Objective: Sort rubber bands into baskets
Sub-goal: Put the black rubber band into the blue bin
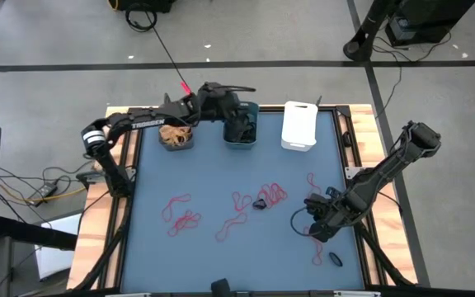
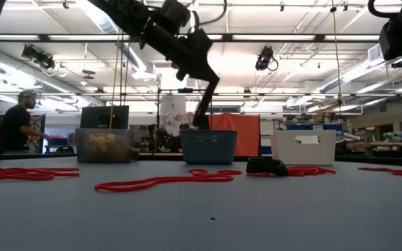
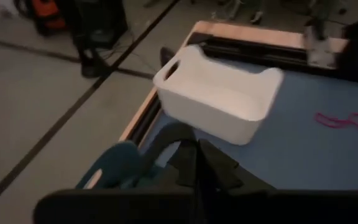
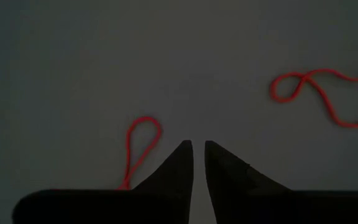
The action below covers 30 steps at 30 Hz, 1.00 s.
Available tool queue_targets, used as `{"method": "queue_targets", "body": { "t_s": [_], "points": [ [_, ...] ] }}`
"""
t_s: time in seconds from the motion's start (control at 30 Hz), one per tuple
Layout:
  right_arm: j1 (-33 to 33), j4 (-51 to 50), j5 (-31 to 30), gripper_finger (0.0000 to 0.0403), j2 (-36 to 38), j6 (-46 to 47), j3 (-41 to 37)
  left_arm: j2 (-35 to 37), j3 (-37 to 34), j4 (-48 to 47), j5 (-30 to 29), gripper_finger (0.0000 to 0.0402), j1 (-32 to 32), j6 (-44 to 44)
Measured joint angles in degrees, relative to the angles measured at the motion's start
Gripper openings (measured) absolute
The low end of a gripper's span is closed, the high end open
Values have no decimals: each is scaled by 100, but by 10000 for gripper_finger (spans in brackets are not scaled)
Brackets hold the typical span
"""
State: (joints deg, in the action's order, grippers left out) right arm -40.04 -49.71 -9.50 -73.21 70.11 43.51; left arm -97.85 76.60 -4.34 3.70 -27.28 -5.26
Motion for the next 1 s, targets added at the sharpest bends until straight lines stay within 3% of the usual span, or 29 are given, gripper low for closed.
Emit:
{"method": "queue_targets", "body": {
  "t_s": [0.27,0.47,0.7,0.87,1.0],
  "points": [
    [-276,-4,12,62,-2,397,0,-662,-2,41,-236,49,-258,707],
    [-436,4,90,83,-2,581,0,-797,-7,-110,-228,145,-400,833],
    [-566,23,805,138,-2,805,0,-672,93,-518,-190,251,-423,850],
    [-744,145,1200,172,-3,1351,0,-672,269,-1094,-45,273,-284,652],
    [-1076,643,1181,180,-193,1938,-35,-671,160,-1136,6,266,264,441]
  ]
}}
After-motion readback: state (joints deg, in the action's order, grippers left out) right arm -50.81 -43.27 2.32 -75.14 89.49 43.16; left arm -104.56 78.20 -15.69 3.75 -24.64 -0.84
